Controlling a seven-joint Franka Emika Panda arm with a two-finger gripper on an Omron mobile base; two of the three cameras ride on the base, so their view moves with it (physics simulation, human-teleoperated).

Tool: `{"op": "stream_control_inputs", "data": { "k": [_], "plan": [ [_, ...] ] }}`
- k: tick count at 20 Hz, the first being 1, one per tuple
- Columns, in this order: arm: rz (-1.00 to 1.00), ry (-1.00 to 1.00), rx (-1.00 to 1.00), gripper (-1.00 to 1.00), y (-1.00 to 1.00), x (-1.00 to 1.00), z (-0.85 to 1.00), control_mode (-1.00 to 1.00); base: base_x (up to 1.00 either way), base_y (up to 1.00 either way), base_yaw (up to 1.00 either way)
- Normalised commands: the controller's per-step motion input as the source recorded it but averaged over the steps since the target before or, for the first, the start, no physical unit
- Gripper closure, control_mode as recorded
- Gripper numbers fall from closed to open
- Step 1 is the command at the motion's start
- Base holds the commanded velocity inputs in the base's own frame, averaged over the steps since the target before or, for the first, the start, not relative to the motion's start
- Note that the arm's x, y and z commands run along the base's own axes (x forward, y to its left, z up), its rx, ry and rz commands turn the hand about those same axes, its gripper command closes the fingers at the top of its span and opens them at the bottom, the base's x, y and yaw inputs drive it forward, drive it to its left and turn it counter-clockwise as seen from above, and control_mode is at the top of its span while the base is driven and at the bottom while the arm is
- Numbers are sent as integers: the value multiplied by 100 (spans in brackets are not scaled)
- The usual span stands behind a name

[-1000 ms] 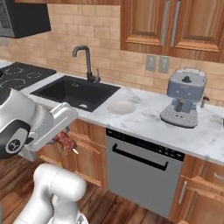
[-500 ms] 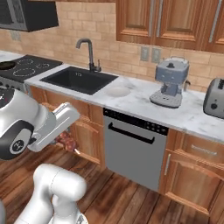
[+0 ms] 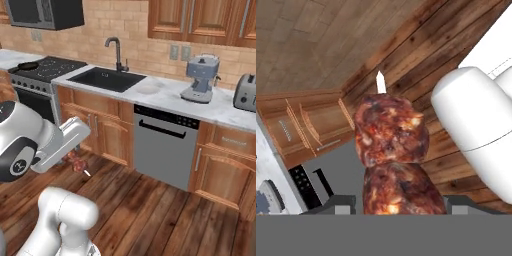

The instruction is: Place the cold items (lime and squash) from the fridge in one tupperware on the dining counter. Place the warm items (hot dog and kebab skewer) in the stove area in another tupperware.

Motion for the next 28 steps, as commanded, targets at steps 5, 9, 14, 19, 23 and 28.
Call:
{"op": "stream_control_inputs", "data": {
  "k": [5, 9, 14, 19, 23, 28],
  "plan": [
    [0, 0, 0, 100, 0, 0, 0, 100, -100, 0, -10],
    [0, 0, 0, 100, 0, 0, 0, 100, -100, 0, -13],
    [0, 0, 0, 100, 0, 0, 0, 100, -100, 0, -12],
    [0, 0, 0, 100, 0, 0, 0, 100, -100, 1, -9],
    [0, 0, 0, 100, 0, 0, 0, 100, -100, 18, -6],
    [0, 0, 0, 100, 0, 0, 0, 100, -100, 55, 0]
  ]
}}
